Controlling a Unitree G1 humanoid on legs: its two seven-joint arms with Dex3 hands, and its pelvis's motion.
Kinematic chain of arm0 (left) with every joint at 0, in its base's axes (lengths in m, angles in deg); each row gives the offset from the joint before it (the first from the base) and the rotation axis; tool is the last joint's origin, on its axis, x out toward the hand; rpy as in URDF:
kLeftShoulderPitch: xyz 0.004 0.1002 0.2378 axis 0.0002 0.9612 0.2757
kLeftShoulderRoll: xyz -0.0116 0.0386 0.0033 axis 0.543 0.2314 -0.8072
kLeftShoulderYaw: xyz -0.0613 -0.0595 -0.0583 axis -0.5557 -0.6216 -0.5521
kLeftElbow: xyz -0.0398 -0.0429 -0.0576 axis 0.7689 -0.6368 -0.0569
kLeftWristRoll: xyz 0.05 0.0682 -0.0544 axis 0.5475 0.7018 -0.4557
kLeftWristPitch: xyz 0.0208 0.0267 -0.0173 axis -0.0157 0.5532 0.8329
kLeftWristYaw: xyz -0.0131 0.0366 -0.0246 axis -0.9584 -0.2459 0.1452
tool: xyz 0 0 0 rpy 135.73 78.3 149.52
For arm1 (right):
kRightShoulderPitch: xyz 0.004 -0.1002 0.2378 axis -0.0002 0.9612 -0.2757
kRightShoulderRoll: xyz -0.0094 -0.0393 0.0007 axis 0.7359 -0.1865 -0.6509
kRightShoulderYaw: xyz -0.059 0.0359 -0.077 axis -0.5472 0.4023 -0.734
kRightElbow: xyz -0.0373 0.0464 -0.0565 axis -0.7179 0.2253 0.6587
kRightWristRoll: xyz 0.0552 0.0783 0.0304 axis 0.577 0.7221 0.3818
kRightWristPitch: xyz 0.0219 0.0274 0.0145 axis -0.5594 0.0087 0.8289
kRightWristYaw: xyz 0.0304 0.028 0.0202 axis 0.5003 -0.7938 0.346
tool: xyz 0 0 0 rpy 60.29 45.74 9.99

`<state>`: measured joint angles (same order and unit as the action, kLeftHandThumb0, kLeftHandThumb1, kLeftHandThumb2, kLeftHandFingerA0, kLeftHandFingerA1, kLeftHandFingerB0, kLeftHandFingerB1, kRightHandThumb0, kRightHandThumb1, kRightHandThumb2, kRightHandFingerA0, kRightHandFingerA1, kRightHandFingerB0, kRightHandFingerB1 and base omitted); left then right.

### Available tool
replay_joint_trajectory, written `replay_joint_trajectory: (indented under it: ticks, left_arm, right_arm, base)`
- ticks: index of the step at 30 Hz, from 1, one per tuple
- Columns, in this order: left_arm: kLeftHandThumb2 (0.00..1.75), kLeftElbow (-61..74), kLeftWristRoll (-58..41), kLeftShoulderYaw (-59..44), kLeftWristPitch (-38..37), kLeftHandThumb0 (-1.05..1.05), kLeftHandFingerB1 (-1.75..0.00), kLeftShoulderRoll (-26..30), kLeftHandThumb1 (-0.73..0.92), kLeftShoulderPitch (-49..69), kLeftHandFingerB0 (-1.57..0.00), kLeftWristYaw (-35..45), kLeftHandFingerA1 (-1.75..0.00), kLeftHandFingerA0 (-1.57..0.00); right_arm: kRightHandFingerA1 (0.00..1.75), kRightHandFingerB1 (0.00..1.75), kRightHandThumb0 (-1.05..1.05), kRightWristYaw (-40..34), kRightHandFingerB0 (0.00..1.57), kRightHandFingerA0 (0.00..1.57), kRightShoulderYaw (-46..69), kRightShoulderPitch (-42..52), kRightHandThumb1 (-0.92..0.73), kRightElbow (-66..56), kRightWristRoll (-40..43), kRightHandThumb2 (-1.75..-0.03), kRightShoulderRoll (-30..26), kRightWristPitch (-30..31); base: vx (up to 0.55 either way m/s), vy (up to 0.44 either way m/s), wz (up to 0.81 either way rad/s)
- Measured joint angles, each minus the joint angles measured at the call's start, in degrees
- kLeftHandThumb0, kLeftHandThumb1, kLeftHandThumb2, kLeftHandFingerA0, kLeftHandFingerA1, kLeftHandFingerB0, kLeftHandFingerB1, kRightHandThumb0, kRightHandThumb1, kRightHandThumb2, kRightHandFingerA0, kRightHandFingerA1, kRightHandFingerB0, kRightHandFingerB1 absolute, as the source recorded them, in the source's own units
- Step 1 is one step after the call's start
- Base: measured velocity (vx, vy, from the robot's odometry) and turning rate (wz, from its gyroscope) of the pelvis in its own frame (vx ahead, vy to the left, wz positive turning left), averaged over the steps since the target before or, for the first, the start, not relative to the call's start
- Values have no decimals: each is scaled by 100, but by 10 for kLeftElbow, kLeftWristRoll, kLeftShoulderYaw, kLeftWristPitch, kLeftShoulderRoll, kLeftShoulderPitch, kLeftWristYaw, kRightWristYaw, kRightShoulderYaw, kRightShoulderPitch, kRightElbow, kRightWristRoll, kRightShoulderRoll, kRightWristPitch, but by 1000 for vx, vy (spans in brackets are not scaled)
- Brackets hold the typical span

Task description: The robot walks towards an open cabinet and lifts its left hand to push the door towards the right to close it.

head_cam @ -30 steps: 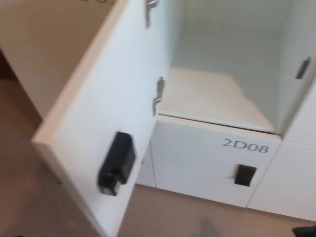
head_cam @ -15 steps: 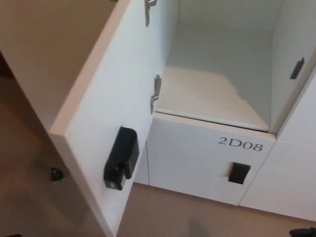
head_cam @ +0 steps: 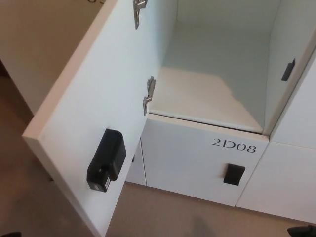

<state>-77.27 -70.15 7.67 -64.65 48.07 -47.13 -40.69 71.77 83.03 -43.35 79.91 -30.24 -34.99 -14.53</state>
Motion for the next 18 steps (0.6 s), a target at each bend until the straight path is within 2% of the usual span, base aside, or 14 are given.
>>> replay_joint_trajectory:
  ticks: [18]
  left_arm:
    - [56, -5, -1, -1, 0, -2, -47, 0, 63, -1, -44, -4, -53, -61]
  right_arm:
    - [50, 44, -30, 0, 50, 63, 1, 0, -67, -1, 0, -59, 0, 3]
  base:
    - [0, 0, 0]
